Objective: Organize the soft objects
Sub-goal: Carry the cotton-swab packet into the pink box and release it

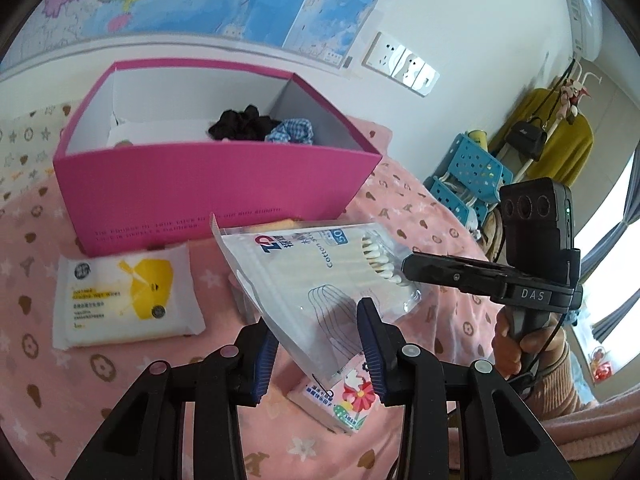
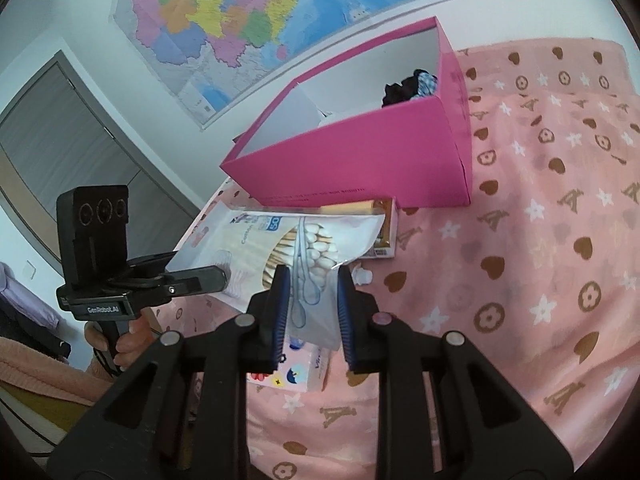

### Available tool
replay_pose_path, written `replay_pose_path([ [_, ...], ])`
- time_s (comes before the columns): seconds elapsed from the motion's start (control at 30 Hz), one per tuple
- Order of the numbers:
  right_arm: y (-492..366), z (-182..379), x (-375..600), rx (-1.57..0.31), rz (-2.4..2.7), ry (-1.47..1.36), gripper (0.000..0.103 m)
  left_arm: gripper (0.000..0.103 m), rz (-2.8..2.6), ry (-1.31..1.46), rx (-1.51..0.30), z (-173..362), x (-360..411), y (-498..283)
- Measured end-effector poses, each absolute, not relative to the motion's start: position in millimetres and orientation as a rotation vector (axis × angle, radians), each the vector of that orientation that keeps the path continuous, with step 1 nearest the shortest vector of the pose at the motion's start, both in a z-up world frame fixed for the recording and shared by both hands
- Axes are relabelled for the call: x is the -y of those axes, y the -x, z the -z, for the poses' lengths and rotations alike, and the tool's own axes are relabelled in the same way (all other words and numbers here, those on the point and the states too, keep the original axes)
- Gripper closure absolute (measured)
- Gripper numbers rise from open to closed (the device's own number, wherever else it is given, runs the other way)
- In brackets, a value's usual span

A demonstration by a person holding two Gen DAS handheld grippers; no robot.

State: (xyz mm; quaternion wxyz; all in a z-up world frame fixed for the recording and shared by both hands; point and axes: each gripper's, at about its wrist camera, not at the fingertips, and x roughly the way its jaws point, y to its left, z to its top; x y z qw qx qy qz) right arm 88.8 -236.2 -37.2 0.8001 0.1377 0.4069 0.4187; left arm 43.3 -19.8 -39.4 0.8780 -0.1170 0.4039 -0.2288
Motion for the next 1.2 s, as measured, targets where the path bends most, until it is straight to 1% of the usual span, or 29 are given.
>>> replay_pose_path([
  [0.73,-114,-10,222,-0.763,-0.924,-0.215,0.077,0.065,0.461,0.196,-0.741,1,14,-51],
  [0.97,-143,-33,213,-0.718,-0.928,-0.193,0.077,0.065,0.442,0.182,-0.699,-14,5,-75],
  [1.2,-189,-40,203,-0.739,-0.911,-0.232,0.077,0.065,0.395,0.184,-0.683,-24,-6,-116],
])
